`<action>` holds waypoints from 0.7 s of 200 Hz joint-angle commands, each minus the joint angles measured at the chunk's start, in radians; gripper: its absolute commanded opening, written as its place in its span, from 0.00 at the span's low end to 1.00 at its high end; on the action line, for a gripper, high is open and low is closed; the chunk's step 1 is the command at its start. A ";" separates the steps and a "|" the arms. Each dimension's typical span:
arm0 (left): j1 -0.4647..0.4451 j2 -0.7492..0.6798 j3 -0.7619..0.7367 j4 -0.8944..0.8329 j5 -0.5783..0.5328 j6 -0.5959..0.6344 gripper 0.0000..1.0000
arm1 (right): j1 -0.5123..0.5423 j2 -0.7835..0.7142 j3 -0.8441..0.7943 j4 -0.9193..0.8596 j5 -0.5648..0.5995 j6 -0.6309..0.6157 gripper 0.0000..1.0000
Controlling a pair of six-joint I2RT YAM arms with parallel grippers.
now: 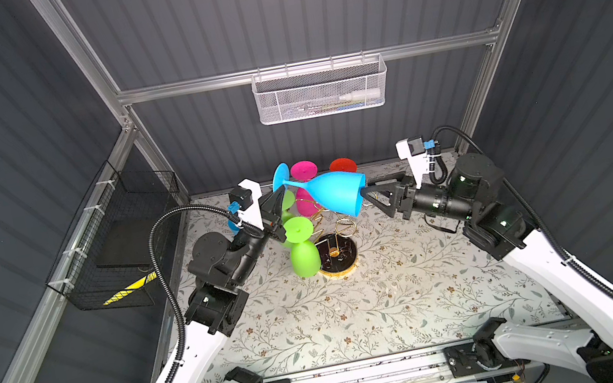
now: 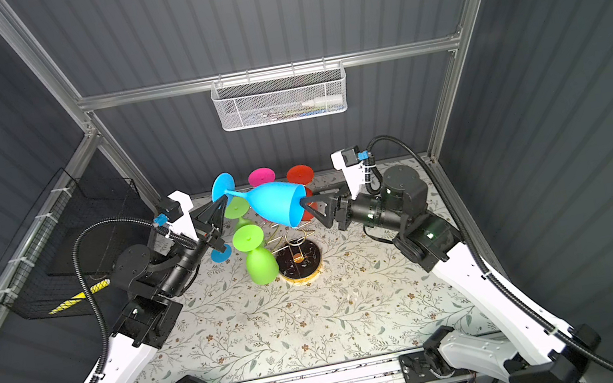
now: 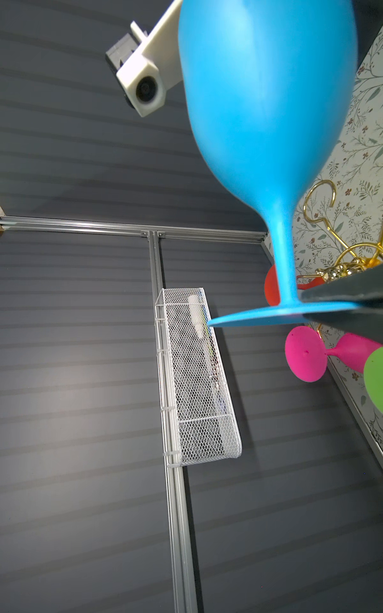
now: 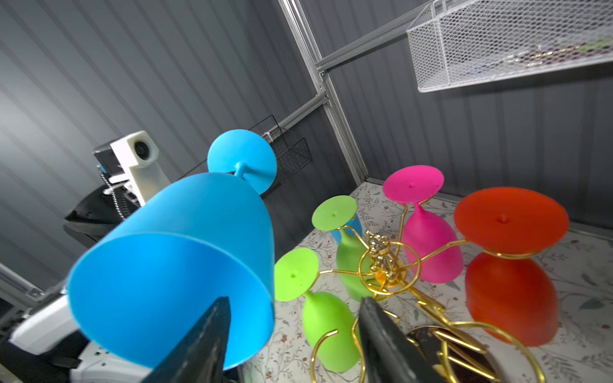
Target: Take the wine glass off the wine glass rack
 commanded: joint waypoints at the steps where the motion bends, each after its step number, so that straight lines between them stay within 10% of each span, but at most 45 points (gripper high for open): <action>1: 0.001 0.000 -0.004 0.028 0.009 -0.019 0.00 | 0.002 0.040 0.035 0.075 -0.031 0.033 0.52; 70: 0.000 0.022 -0.003 0.023 0.003 -0.010 0.00 | 0.024 0.069 0.041 0.100 -0.058 0.055 0.02; 97: 0.000 0.025 0.004 0.012 -0.007 -0.007 0.00 | 0.024 0.046 0.038 0.091 -0.032 0.058 0.00; 140: 0.000 -0.002 -0.002 -0.004 -0.086 0.005 0.59 | 0.011 -0.054 0.053 -0.019 0.146 0.002 0.00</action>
